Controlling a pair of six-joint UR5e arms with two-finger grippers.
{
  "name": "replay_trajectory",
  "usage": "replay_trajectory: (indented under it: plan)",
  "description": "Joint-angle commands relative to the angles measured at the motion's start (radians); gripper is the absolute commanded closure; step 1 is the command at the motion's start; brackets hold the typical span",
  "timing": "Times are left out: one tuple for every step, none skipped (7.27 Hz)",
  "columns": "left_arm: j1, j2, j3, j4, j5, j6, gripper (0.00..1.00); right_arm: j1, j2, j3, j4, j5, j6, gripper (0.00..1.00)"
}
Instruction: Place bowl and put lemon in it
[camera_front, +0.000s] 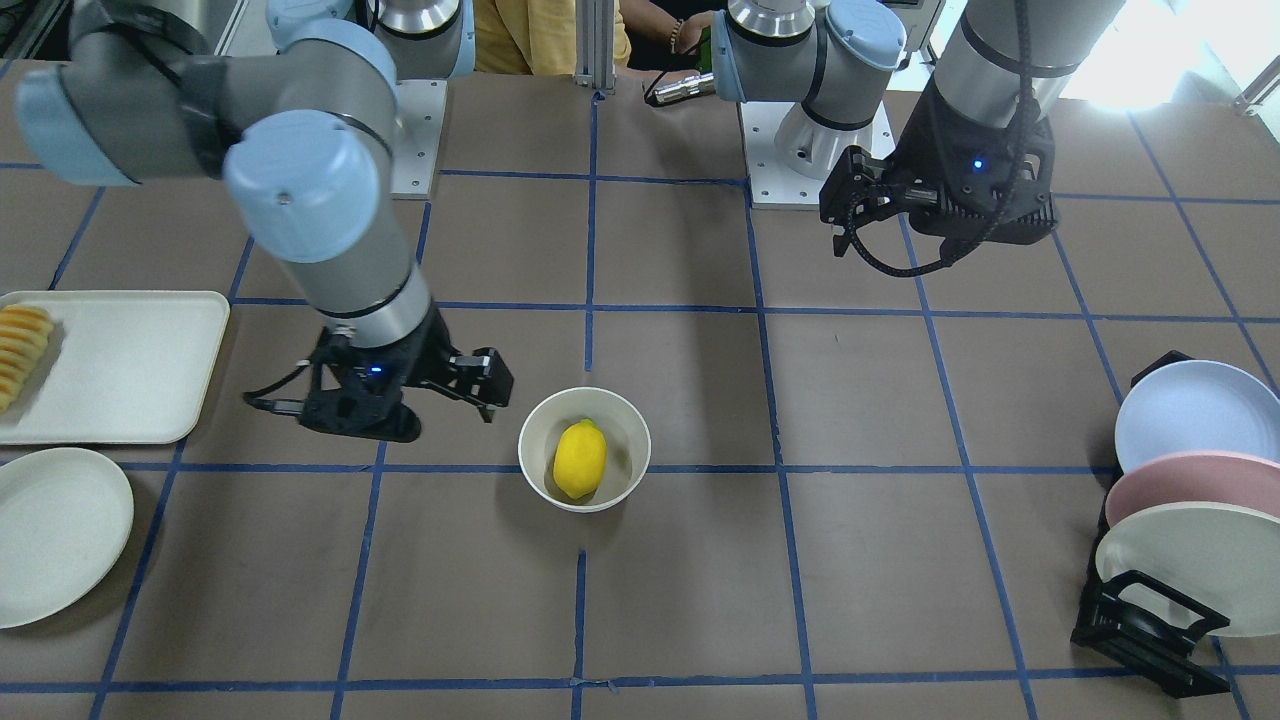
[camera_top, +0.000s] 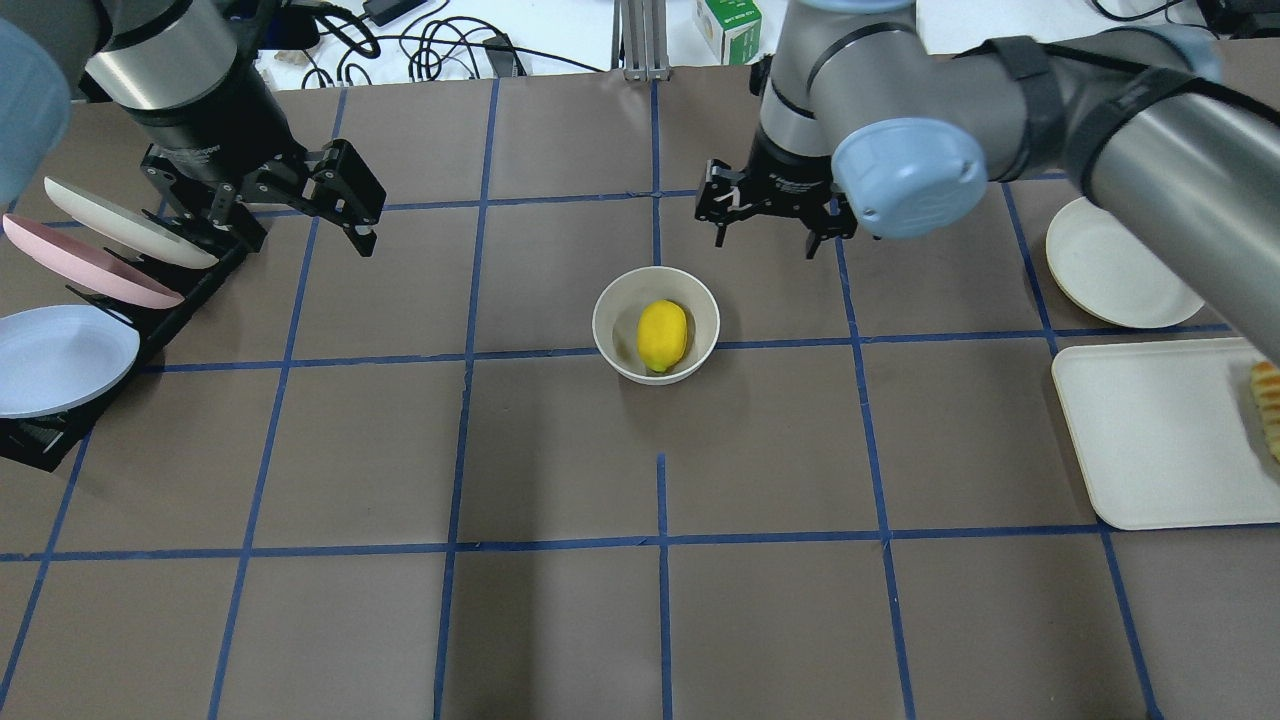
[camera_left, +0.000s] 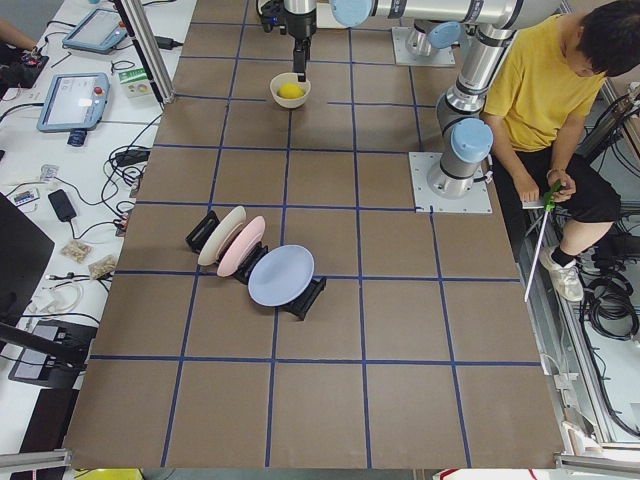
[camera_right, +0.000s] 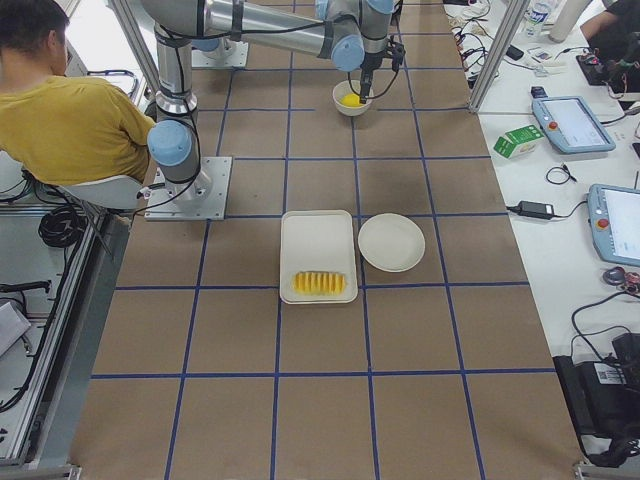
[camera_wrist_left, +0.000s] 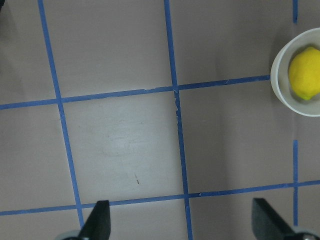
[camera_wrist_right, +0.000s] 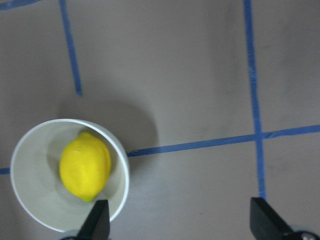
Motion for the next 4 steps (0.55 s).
replay_trajectory:
  plan:
    - [-0.001,0.003,-0.001,0.0,0.0,0.002,0.0,-0.157,-0.133,0.007,0.144,-0.003,-0.117,0.0]
    - [-0.001,0.003,-0.001,0.002,0.0,0.001,0.0,-0.172,-0.228,0.007,0.226,-0.041,-0.105,0.0]
    - [-0.001,0.004,-0.001,0.0,0.0,0.001,0.0,-0.172,-0.282,0.007,0.315,-0.085,-0.102,0.0]
    - [-0.001,0.003,-0.001,0.0,0.0,-0.001,0.0,-0.165,-0.3,0.007,0.344,-0.081,-0.082,0.0]
